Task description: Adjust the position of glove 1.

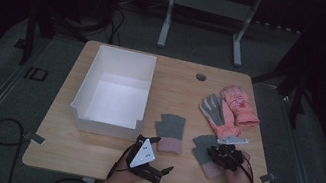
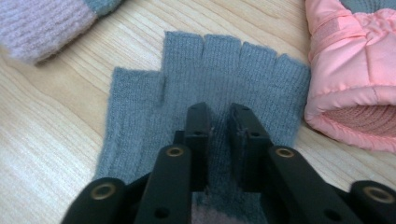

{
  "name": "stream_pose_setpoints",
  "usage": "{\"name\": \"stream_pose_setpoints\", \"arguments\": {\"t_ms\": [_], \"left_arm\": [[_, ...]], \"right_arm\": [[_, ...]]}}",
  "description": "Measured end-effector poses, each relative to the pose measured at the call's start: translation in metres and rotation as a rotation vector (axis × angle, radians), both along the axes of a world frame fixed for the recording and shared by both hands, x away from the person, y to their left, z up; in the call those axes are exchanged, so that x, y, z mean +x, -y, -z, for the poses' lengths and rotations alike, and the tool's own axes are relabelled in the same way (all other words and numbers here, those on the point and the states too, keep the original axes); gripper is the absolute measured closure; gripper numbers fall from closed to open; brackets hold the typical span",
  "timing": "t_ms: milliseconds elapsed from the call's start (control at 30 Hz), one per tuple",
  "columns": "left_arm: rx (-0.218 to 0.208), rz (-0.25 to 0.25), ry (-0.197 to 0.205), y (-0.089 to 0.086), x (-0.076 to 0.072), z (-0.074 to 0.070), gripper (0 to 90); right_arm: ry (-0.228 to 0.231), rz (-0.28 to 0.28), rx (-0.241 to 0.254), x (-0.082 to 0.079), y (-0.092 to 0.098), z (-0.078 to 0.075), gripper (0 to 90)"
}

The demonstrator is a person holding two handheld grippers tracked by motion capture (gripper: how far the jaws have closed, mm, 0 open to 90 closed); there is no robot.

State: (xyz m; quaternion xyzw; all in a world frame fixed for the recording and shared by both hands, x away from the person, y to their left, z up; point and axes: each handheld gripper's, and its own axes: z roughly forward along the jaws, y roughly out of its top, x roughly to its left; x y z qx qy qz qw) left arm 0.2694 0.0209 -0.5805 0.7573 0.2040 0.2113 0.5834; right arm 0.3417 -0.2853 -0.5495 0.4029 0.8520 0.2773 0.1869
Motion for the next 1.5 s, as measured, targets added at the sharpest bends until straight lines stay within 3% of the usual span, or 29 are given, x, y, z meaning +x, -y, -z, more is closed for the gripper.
{"name": "stream_pose_setpoints", "arguments": {"t_ms": [233,300,467,600,733,867,1067,1300,1500], "left_arm": [[-0.001,-0.001,0.001,0.000,0.000,0.000,0.0],[0.000,-0.001,0.002,0.000,0.000,0.000,0.0],[-0.002,0.000,0.003,0.000,0.000,0.000,0.0],[-0.001,-0.001,0.001,0.000,0.000,0.000,0.0],[-0.005,-0.005,0.002,0.000,0.001,0.000,0.0],[-0.004,-0.008,0.006,0.000,0.000,0.000,0.0],[-0.007,-0.005,0.003,0.000,0.000,0.000,0.0],[-0.007,-0.001,0.003,0.000,0.000,0.000,0.0],[-0.008,0.000,0.001,0.000,0.000,0.000,0.0]], "right_arm": [[0.003,0.048,-0.062,-0.001,-0.010,-0.004,84.9],[0.016,0.071,-0.053,-0.004,-0.013,-0.010,85.4],[0.081,0.133,0.027,-0.018,-0.020,-0.039,85.6],[0.097,0.221,0.137,-0.028,-0.021,-0.063,85.5],[0.096,0.291,0.197,-0.035,-0.025,-0.069,85.5],[0.087,0.349,0.212,-0.038,-0.031,-0.056,85.5],[0.030,0.391,0.193,-0.031,-0.035,-0.023,85.5],[-0.010,0.408,0.172,-0.017,-0.039,-0.002,85.0],[0.011,0.397,0.160,-0.016,-0.039,0.006,81.3]]}}
